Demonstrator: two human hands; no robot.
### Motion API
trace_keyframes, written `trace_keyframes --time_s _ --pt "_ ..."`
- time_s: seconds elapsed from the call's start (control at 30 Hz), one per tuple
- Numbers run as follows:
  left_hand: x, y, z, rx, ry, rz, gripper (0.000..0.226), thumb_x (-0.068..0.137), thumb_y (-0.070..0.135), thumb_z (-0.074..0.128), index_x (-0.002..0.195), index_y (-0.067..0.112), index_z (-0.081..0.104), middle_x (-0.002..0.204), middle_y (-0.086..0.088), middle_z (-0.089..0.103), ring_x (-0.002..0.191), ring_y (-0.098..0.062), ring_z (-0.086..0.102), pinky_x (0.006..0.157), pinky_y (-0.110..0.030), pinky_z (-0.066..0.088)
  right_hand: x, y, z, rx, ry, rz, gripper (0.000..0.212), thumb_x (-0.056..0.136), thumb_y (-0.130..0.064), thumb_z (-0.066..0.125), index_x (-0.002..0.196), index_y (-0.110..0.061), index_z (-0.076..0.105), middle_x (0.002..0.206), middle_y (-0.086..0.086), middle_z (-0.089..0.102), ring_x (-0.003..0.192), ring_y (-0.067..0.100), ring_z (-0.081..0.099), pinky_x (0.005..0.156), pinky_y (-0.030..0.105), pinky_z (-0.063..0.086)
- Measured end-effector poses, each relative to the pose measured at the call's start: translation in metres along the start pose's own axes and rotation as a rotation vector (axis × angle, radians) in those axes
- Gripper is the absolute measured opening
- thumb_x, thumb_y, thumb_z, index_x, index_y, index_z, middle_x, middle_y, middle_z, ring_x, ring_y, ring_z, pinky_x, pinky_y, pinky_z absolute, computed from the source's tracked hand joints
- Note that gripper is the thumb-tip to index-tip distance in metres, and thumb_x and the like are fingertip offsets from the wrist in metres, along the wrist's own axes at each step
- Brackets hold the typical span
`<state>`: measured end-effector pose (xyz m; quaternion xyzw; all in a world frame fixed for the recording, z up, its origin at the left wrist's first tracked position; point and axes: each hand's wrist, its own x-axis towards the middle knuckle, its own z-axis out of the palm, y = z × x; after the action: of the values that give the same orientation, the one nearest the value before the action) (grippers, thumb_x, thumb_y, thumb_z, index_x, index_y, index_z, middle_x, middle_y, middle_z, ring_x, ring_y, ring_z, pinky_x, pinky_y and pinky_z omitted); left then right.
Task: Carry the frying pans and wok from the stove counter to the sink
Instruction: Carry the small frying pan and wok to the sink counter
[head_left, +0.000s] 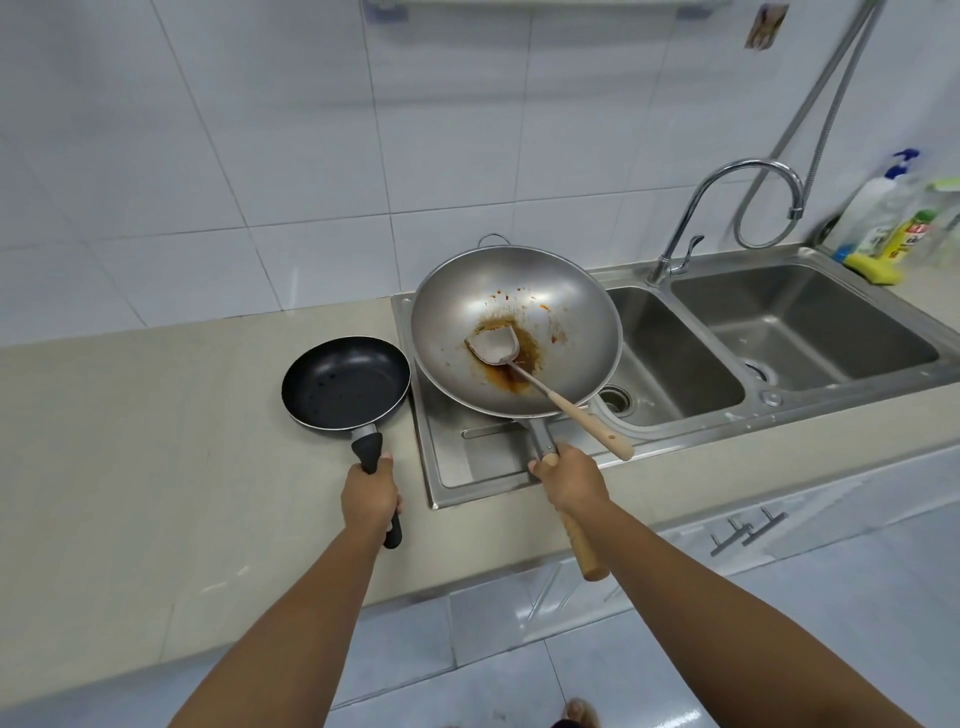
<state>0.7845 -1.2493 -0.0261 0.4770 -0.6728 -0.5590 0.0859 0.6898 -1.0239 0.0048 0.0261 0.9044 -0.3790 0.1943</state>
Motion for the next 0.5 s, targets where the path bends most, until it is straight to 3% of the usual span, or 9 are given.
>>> trace_keyframes --time_s 0.1,0.2,0.27,0.33,0.5 --pt "-0.002 -0.001 0.0 0.0 0.01 0.003 0.035 0.097 0.038 0.046 0.087 0.005 0.05 0.059 -0.009 0.056 0.046 -0.023 0.051 0.047 -0.027 0.038 -0.004 0.002 -0.003 -0.097 0.024 -0.013 0.035 0.097 -0.032 0.058 0.124 -0.011 0.057 0.104 0.004 0.066 0.09 0.024 0.059 0.076 0.033 0.044" --pt "-0.005 -0.003 0.0 -0.022 0.005 0.023 0.031 0.097 0.034 0.048 0.093 0.003 0.053 0.069 -0.01 0.059 0.054 -0.023 0.055 0.053 -0.03 0.046 -0.008 0.002 -0.002 -0.184 0.042 -0.051 0.034 0.098 -0.023 0.057 0.128 -0.009 0.054 0.112 0.009 0.067 0.098 0.028 0.063 0.072 0.029 0.042" --pt "-0.007 -0.005 0.0 0.003 -0.002 0.041 0.034 0.097 0.034 0.049 0.102 0.001 0.056 0.084 -0.016 0.064 0.072 -0.031 0.063 0.073 -0.041 0.056 -0.011 0.002 -0.001 -0.208 0.046 -0.064 0.034 0.098 -0.019 0.056 0.13 -0.008 0.052 0.115 0.01 0.064 0.102 0.03 0.064 0.071 0.03 0.042" --pt "-0.011 -0.007 -0.001 0.054 0.011 0.065 0.036 0.097 0.034 0.048 0.108 0.001 0.057 0.093 -0.017 0.066 0.087 -0.037 0.065 0.085 -0.045 0.054 -0.013 0.001 0.0 -0.221 0.051 -0.074 0.035 0.098 -0.017 0.055 0.132 -0.007 0.051 0.118 0.011 0.063 0.104 0.03 0.064 0.071 0.03 0.044" --pt "-0.026 -0.007 -0.002 0.148 0.057 0.122 0.029 0.096 0.025 0.044 0.115 0.005 0.053 0.082 -0.01 0.059 0.076 -0.035 0.063 0.07 -0.039 0.053 -0.02 -0.002 0.0 -0.29 0.091 -0.113 0.033 0.098 -0.014 0.055 0.13 -0.006 0.052 0.126 0.014 0.054 0.108 0.031 0.061 0.081 0.035 0.05"
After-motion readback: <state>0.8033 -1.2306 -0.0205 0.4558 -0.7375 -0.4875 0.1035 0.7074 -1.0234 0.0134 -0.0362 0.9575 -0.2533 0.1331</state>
